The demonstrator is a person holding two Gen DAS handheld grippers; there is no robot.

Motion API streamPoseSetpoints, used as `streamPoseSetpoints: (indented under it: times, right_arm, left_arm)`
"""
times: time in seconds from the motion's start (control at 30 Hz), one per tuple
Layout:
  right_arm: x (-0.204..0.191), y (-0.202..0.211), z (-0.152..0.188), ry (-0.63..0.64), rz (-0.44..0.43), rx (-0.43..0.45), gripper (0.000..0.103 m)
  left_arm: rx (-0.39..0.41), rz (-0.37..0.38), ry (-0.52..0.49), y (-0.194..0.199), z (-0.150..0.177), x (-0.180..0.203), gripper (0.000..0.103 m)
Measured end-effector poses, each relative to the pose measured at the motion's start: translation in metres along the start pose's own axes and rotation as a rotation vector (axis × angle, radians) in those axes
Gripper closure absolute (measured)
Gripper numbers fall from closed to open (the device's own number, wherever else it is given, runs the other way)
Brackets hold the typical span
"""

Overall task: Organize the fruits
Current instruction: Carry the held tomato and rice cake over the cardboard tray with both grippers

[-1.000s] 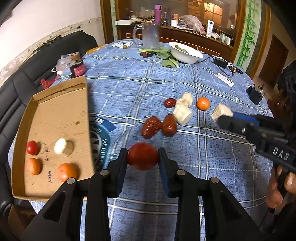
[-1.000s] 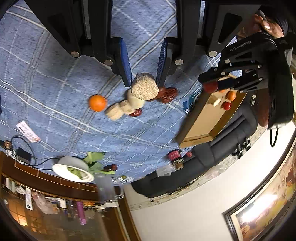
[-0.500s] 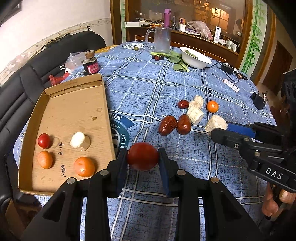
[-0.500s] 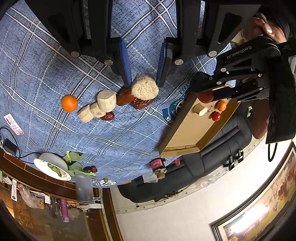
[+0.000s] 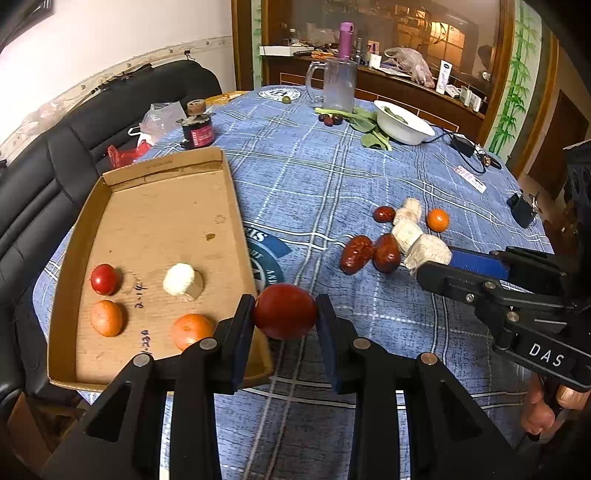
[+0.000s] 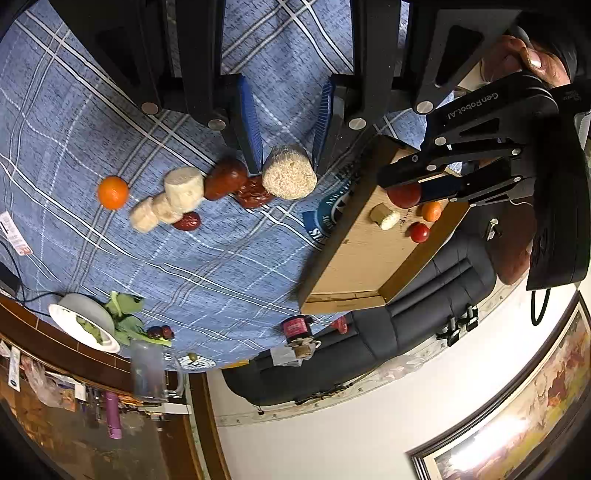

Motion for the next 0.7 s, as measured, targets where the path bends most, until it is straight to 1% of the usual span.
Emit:
streamPoseSetpoints:
  times: [0.27,0.7]
  right_arm:
    - [-0.022,-0.013,-0.011,0.039,-0.023,-0.003,0.075]
    - [-0.050,-0.040,-0.028,0.087,-0.055,-0.023,0.075]
  left_arm:
    - [0.020,-0.035,0.024,0.002,-0.003,-0.023,0.072]
    - [0.054,-0.114,0.061,0.005,-0.008,-0.064,0.072]
Point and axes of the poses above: each gripper's, at about its wrist camera, not at the fingertips, and y roughly against the way its jaws point, x to its right, z to its underside, the point moved 4 cm from there along -y, roughly the way its jaws point, and after that the axes turned 2 degrees about -y, right-handed, at the moved point
